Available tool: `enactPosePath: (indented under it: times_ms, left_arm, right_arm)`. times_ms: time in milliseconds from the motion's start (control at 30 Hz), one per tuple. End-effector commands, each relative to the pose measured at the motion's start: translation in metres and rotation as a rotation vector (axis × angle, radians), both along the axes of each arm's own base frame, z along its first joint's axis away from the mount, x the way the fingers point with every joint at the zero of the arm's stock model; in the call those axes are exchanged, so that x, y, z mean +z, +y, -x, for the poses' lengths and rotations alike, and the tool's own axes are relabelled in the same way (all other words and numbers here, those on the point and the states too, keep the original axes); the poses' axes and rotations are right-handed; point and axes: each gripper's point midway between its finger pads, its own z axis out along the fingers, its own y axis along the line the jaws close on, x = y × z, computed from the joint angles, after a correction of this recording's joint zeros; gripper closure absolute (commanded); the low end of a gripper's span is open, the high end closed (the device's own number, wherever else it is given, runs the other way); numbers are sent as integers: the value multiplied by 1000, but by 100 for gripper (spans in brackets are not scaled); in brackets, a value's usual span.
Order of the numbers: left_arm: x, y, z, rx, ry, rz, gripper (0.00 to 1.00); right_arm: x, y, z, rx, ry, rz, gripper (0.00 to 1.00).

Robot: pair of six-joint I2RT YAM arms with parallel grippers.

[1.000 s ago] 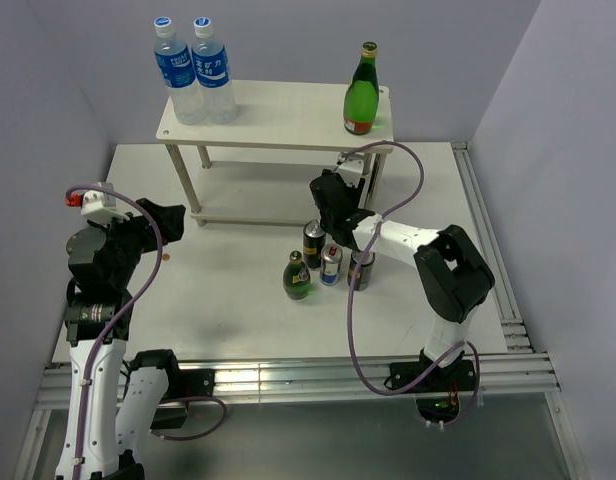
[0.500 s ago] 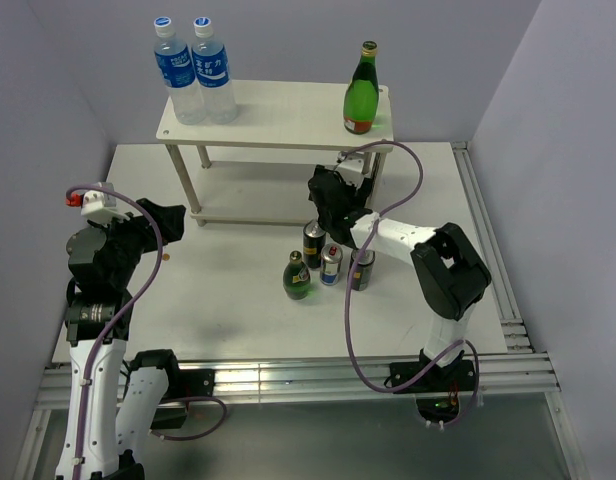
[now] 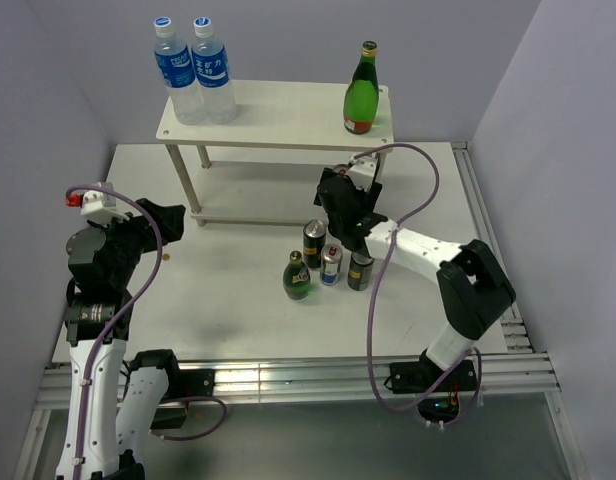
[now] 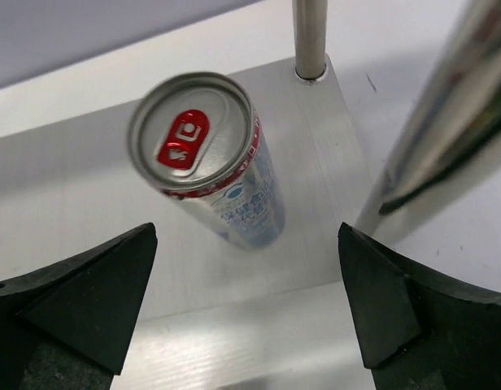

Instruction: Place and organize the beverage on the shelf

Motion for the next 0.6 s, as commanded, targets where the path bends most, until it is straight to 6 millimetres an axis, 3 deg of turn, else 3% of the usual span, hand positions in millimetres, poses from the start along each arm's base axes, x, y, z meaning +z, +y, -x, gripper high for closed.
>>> enactPosePath:
  times_ms: [0,33,200,233,267,333,367,400,433,500,533,567]
  left_arm:
    - [11,1,0,-4,-52,-18,1]
    - [11,1,0,-4,-52,-18,1]
    - [10,2,-1,-1,-51,-20,1]
    - [9,1,-1,-4,-48,-19,1]
    - [11,1,-1,-6,-53,-23,1]
    - [11,-9,0,-68,-61,-29,1]
    - [12,-13,0,-96,-72,-25,1]
    - [13,-20,0,-134,-78,-21,1]
    - [11,-22,-1,-147,-68,-20,1]
    - [9,-30,-6,-175,-49,-20,1]
    - [10,-34,-8,-185,-44,-24,1]
    - [10,-47,-8,-214,-34,-27,1]
  right_arm:
    - [40,1,14,3,-81,-86,0]
    - [49,2,19,14,-96,-102,0]
    - [55,2,48,32,-96,-86,0]
    - [65,7,58,48,-115,-96,0]
    - [64,2,68,31,-106,-68,0]
    - [76,6,94,61,-121,-89,0]
    - [73,3,105,59,-119,-82,0]
    - [85,1,117,65,-143,-137,0]
    - [77,4,134,104,-117,-121,0]
    - [87,-1,154,128,-126,-198,0]
    - [78,-3,164,157,-99,-184,0]
    - [77,5,176,214,-91,-195,0]
